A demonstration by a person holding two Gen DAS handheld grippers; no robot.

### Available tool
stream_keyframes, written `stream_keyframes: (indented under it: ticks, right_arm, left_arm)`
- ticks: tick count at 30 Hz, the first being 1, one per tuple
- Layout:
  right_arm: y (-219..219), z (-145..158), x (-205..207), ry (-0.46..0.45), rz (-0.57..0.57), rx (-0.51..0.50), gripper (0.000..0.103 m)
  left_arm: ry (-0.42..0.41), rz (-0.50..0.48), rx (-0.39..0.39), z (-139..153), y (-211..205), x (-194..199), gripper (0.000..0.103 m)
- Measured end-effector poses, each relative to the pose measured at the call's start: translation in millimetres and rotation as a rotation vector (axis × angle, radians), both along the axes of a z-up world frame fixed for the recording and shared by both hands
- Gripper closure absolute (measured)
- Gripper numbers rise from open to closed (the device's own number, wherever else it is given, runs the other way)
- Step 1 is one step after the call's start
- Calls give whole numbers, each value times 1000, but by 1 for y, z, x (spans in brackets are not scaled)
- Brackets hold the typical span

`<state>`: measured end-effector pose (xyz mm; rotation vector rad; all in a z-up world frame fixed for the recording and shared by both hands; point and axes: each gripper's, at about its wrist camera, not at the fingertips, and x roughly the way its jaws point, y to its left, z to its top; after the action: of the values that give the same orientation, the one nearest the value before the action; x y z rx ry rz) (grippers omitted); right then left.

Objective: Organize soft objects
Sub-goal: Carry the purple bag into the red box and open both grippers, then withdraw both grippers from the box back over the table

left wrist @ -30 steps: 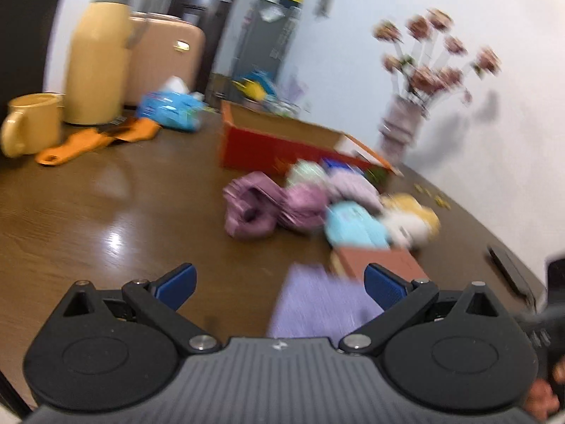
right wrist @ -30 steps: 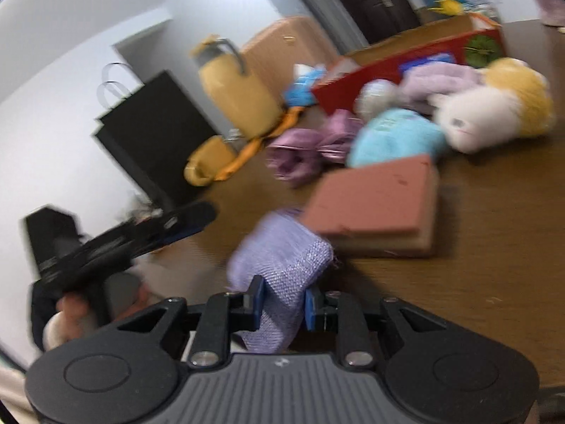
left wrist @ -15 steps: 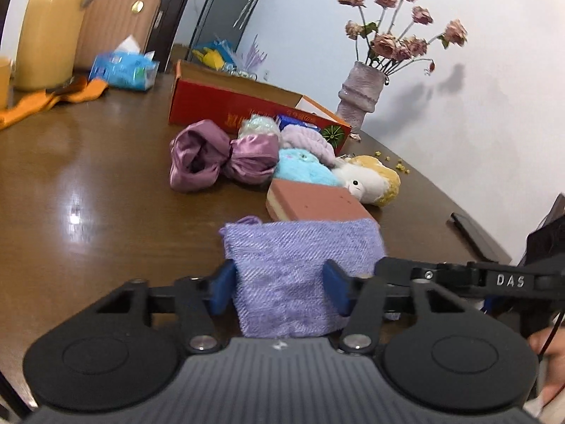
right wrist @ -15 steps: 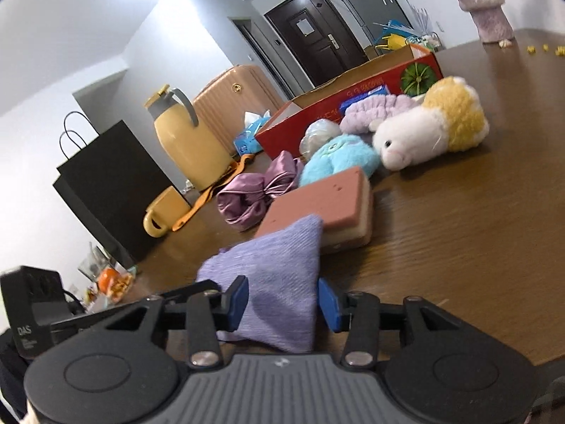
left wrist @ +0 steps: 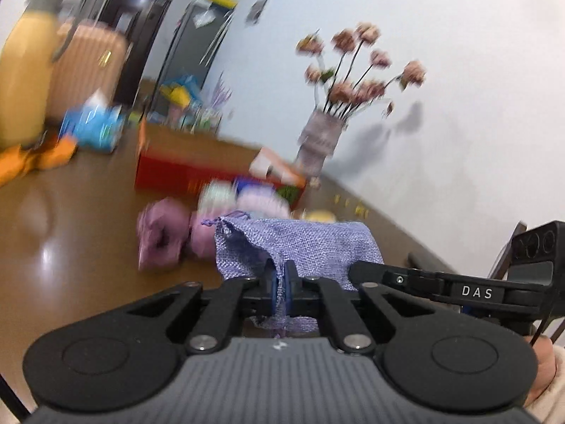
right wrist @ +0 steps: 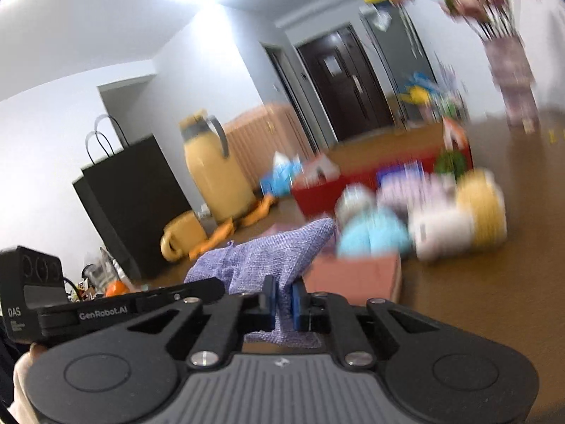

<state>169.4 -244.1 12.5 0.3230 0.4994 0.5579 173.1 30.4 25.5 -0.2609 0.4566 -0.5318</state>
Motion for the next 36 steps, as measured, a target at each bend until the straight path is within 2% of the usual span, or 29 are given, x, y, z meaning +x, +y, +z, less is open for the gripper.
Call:
stream_keyframes:
  ticks: [3, 6, 10, 12, 15, 19, 21, 22, 23, 24, 26, 27, 31, 33, 36]
  right_arm:
    - [-3, 43, 50, -39, 7, -22, 95]
    - [2, 79, 120, -49, 14, -56, 94]
    - [22, 106, 245, 21, 15, -103, 94]
    - [35, 101, 309, 76, 19, -153, 94]
    - [55, 67, 401, 208, 3, -202, 94]
    - [77, 18, 479, 321, -29, -243, 94]
    - [85, 4, 498, 337, -36, -243, 89]
    - [88, -4, 507, 355, -44, -244, 87]
    - [89, -10, 513, 379, -52, -247, 85]
    - [91, -16, 518, 407, -53, -252, 81]
    - [86, -26, 521, 441, -53, -258, 65]
    - [80, -27, 518, 432, -56, -240, 56]
    - [56, -10, 501, 388, -84, -195, 54]
    - [42, 8, 489, 360, -98, -185, 54]
    - [18, 44, 457, 292, -124, -198, 47]
  left_arm:
    - [-32, -5, 4, 40, -3, 47, 98]
    - [-30, 12, 23, 76, -7, 128, 98]
    - [26, 58, 93, 88, -12, 250, 98]
    - [101, 125, 115, 76, -12, 306, 98]
    - [173, 161, 198, 43, -21, 384, 98]
    - [233, 184, 305, -1, -24, 442, 94]
    - [243, 224, 341, -13, -25, 455, 83]
    - [238, 226, 337, -15, -24, 459, 72]
    - [249, 236, 318, -15, -21, 461, 72]
    - [250, 236, 298, -13, -18, 461, 72]
    - [228, 233, 283, -7, -15, 456, 57]
    - [212, 235, 288, -3, -13, 450, 54]
    - [160, 233, 316, 15, -20, 432, 51]
    - [149, 223, 332, 28, -24, 420, 51]
    - [84, 209, 374, 58, -29, 386, 44]
